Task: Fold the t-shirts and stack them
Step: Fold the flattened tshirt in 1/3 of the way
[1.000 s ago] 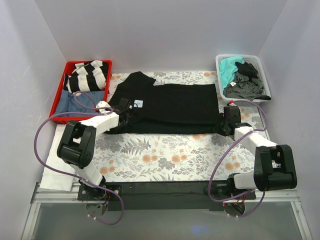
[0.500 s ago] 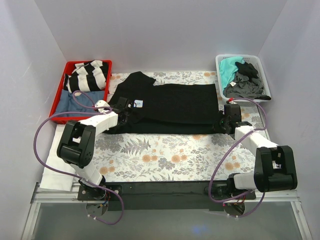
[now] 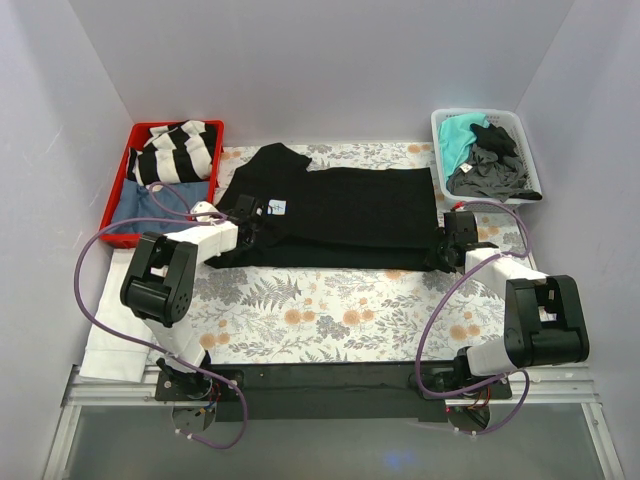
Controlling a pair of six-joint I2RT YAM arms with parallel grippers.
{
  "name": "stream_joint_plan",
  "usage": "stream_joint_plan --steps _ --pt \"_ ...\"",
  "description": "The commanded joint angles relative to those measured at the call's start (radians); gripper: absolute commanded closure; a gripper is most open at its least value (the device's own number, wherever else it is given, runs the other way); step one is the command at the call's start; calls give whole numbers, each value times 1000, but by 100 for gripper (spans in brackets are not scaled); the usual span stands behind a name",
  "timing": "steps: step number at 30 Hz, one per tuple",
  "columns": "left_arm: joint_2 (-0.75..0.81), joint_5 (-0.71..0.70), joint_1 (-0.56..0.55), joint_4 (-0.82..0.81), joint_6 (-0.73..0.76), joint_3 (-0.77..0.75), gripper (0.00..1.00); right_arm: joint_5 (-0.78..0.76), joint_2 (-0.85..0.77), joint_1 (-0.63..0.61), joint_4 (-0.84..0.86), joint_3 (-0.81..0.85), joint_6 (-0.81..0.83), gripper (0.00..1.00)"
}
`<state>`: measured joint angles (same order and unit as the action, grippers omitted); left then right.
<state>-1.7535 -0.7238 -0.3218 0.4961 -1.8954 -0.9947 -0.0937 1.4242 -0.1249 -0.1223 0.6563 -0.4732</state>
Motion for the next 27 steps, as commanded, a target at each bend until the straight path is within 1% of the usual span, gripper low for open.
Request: stream_joint_plan --steps 1,5,10,16,21,27 --pt "-12 3 13 107 -86 42 45 -98 7 -1 -46 -14 -5 71" --pt "-1 6 13 203 -136 73 45 -175 33 4 -97 -17 -11 72" --pt "31 20 13 226 -146 117 45 -190 45 11 -132 -26 -36 74" --pt "101 37 13 292 -174 134 45 -241 25 13 -204 -21 -74 76" --pt "153 69 13 292 -171 165 45 -265 1 13 -238 -52 -114 79" --pt "172 76 13 289 -162 188 44 -285 -41 13 -269 -96 -151 82"
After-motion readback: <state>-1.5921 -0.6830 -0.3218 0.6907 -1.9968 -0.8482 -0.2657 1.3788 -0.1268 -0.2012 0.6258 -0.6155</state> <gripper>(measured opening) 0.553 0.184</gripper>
